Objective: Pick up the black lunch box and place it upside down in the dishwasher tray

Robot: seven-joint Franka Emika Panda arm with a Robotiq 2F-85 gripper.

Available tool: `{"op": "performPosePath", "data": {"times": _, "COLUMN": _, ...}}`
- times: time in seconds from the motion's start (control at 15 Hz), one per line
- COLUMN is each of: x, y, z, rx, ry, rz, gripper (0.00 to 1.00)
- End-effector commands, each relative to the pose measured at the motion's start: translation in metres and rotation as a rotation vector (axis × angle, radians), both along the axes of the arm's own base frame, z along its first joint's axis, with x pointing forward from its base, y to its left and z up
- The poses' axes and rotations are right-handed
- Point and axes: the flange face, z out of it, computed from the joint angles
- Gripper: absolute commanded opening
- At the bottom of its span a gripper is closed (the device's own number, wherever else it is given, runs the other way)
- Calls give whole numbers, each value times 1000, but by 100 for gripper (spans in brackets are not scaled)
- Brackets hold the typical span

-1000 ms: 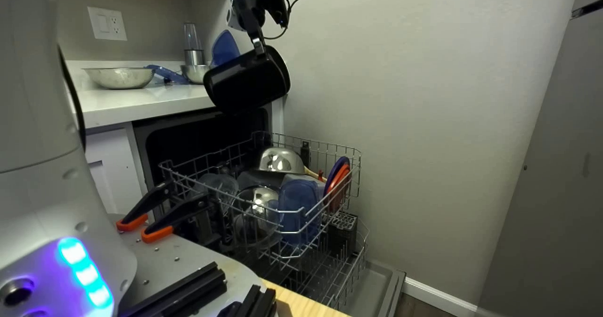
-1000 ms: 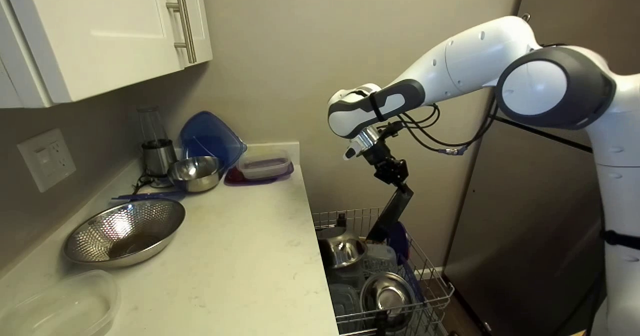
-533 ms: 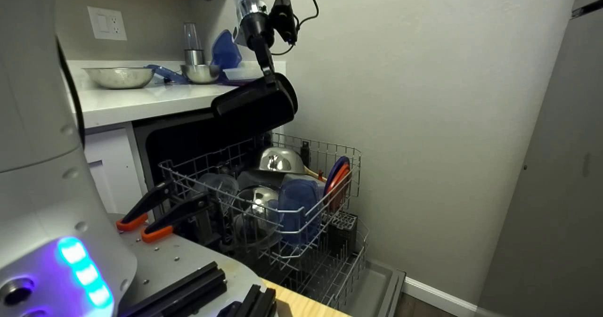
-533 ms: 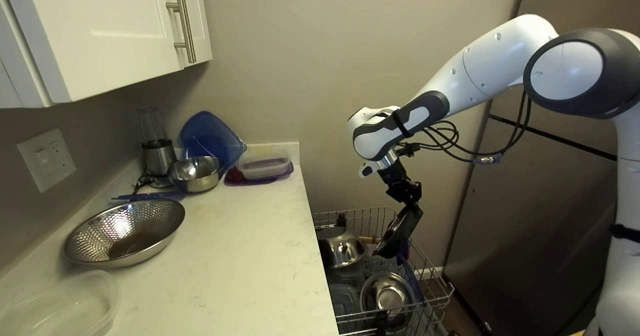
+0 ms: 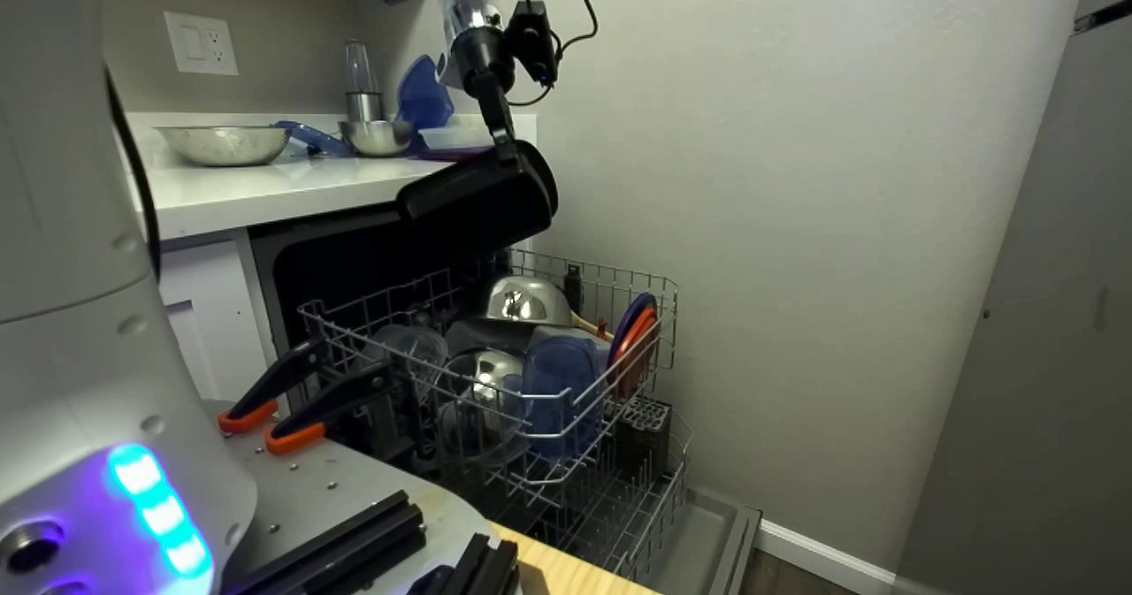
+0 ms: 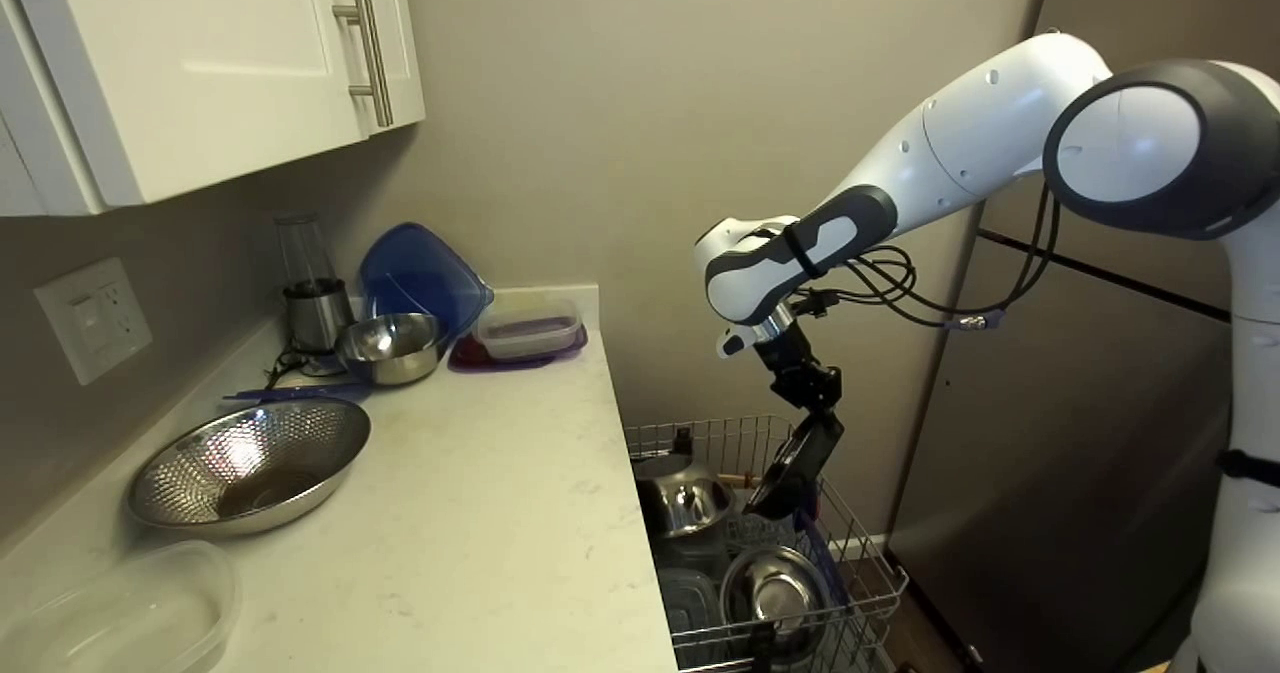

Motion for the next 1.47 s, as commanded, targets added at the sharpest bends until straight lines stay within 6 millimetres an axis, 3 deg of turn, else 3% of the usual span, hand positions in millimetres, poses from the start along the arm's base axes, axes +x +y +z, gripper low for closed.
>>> {"op": "performPosePath", "data": {"times": 0.0, "x": 0, "y": 1, "z": 1, "rx": 0, "ry": 1, "rz": 0, "gripper": 6}}
{"op": "performPosePath", "data": {"times": 0.33, "x": 0, "y": 1, "z": 1, "rx": 0, "ry": 1, "rz": 0, "gripper": 6}}
{"op": "performPosePath", "data": {"times": 0.4, "x": 0, "y": 1, "z": 1, "rx": 0, "ry": 1, "rz": 0, "gripper": 1}}
{"op": "performPosePath", "data": {"times": 0.8, "x": 29, "y": 25, "z": -28, "rx": 217, "ry": 132, "rz": -150, "gripper": 1}}
{"op": "performPosePath", "data": {"times": 1.2, "x": 57, "y": 19, "z": -45, "rx": 403, "ry": 251, "rz": -375, "gripper": 1}}
{"op": "performPosePath", "data": {"times": 1.4, "x": 67, "y": 16, "z": -64, "rx": 472, "ry": 332, "rz": -470, "gripper": 1}}
